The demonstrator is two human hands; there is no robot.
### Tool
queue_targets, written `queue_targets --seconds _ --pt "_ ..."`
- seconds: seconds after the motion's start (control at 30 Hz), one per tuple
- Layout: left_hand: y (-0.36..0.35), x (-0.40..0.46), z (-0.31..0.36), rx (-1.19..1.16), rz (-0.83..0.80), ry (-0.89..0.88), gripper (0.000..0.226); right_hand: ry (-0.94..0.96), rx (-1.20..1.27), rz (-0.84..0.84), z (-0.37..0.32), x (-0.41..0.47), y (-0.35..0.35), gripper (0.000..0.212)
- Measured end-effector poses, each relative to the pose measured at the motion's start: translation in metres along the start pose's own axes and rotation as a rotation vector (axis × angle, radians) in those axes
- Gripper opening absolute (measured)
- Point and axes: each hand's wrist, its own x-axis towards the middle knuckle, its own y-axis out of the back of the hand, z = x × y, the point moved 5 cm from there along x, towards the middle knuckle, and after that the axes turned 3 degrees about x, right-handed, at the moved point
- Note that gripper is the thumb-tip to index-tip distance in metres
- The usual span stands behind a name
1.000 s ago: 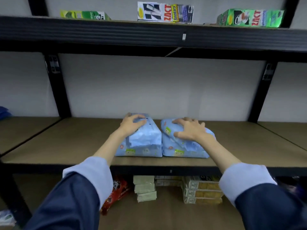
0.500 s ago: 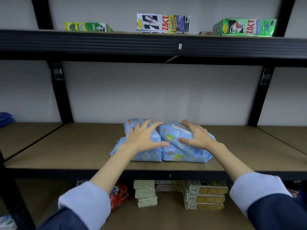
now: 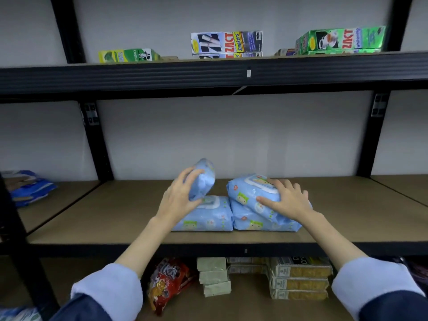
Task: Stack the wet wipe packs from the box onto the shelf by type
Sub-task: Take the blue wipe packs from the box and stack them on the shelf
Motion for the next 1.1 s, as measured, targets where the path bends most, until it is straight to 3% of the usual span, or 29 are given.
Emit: queue_targets --seconds 0.1,0.2,0.33,0.47,0.6,0.67,0.73,0.77,0.87,0.97,1.1 --pt "0.023 0.005 -0.015 -0.450 0.246 0.352 0.060 0.002 -0.007 0.018 0.001 0.000 -0.002 0.070" --pt "0.022 0.008 -0.029 -0.780 0.360 0.544 0.063 0.002 0.001 0.025 0.000 0.000 -0.002 0.070" --pt "-0.006 -0.005 -0.041 -0.888 0.334 0.708 0.069 0.003 0.002 0.029 0.000 -0.002 -0.001 0.070" --pt "-0.026 -0.027 -0.047 -0.781 0.233 0.789 0.069 0.000 -0.008 0.030 0.001 -0.003 -0.003 0.071" --pt "-0.025 -0.029 -0.060 -0.699 0.104 0.747 0.057 0.015 -0.006 0.027 0.001 -0.002 -0.003 0.071" --pt "-0.019 -0.024 -0.066 -0.366 -0.024 0.744 0.041 0.001 -0.029 -0.007 0.002 -0.002 -0.001 0.071" --pt "-0.013 -0.013 -0.062 -0.027 -0.155 0.612 0.027 -0.012 -0.133 -0.009 -0.003 0.001 0.003 0.073" --pt "-0.014 -0.006 -0.056 0.066 -0.223 0.527 0.031 -0.011 -0.202 0.011 -0.009 0.003 0.006 0.076" --pt "-0.027 0.010 -0.033 0.268 -0.356 0.454 0.074 -0.008 -0.348 0.078 -0.032 0.009 0.008 0.091" --pt "-0.043 0.017 -0.020 0.442 -0.416 0.417 0.088 0.025 -0.414 0.106 -0.041 0.008 -0.001 0.097" --pt "-0.037 0.012 -0.041 0.201 -0.505 0.353 0.083 0.113 -0.251 0.035 -0.024 0.010 0.005 0.086"
